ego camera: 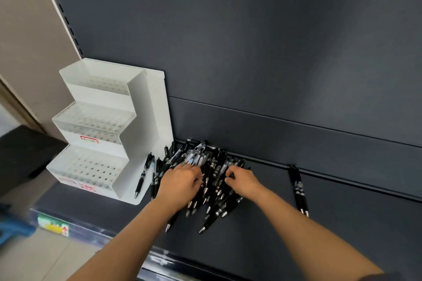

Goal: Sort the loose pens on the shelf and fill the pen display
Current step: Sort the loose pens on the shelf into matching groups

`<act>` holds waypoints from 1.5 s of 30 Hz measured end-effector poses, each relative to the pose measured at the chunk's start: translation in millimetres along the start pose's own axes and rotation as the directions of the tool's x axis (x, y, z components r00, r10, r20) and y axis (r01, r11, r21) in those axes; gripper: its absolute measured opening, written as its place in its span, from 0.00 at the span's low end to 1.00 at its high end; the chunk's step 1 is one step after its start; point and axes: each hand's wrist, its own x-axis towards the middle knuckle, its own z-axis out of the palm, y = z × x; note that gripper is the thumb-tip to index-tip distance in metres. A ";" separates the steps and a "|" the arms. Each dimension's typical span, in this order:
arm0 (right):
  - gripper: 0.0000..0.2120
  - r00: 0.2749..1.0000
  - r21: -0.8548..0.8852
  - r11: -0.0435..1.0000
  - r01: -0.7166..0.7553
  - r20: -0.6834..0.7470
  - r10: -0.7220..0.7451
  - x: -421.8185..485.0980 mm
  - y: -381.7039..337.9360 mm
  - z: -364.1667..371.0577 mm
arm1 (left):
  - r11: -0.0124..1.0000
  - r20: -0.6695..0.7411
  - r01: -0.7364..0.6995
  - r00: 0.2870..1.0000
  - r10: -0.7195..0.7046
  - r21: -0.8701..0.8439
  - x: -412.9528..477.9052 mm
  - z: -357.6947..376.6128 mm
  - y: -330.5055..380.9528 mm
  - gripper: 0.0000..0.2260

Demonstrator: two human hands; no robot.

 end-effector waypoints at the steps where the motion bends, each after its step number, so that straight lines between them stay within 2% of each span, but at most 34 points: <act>1: 0.06 1.000 0.010 1.000 -0.004 -0.011 0.004 1.5 -0.6 1.0 | 1.000 0.004 0.009 1.000 -0.009 -0.002 -0.4 0.0 -0.1 0.09; 2: 0.04 0.999 0.025 1.000 -0.007 -0.031 0.008 2.7 -0.9 1.6 | 1.000 0.011 0.019 1.000 -0.019 -0.007 -0.5 0.9 -0.1 0.09; 8: 0.07 0.977 0.088 0.996 -0.019 -0.208 0.037 -1.1 5.7 -6.8 | 1.000 0.054 -0.017 0.998 0.018 -0.023 6.8 7.9 12.6 0.09; 12: 0.08 0.972 0.176 0.978 -0.108 -0.190 0.141 -18.1 27.4 -19.7 | 0.995 0.123 -0.095 0.988 0.098 -0.030 14.6 18.8 42.4 0.09; 15: 0.23 0.962 0.245 0.953 -0.177 -0.160 0.220 -32.8 43.2 -27.0 | 0.993 0.244 -0.100 0.963 0.111 -0.059 18.6 30.5 66.7 0.09; 17: 0.29 0.958 0.272 0.941 -0.202 -0.143 0.247 -42.8 51.5 -28.3 | 0.993 0.298 -0.112 0.948 0.115 -0.027 19.0 38.6 81.7 0.09; 20: 0.28 0.954 0.272 0.936 -0.224 -0.133 0.267 -52.2 62.5 -27.0 | 0.992 0.321 -0.108 0.943 0.083 0.059 18.2 46.8 97.5 0.11; 24: 0.20 0.955 0.217 0.950 -0.225 -0.143 0.259 -61.7 72.0 -28.4 | 0.979 0.356 -0.087 0.934 0.016 0.184 17.6 56.7 107.4 0.12; 28: 0.15 0.953 0.207 0.958 -0.200 -0.185 0.239 -67.8 79.2 -32.7 | 0.972 0.387 -0.075 0.922 -0.016 0.220 20.3 61.4 114.7 0.13; 34: 0.09 0.903 0.278 0.932 -0.234 -0.292 0.314 -78.5 107.2 -52.6 | 0.999 0.403 -0.008 0.915 -0.014 0.052 38.6 64.3 142.3 0.12; 40: 0.13 0.825 0.191 0.890 -0.414 -0.334 0.456 -85.0 146.0 -75.3 | 0.977 0.429 0.128 0.902 -0.043 -0.172 70.5 79.7 170.0 0.10; 45: 0.13 0.868 0.198 0.907 -0.372 -0.273 0.415 -76.5 166.3 -74.4 | 0.939 0.424 0.176 0.905 -0.037 -0.295 85.8 92.6 186.5 0.09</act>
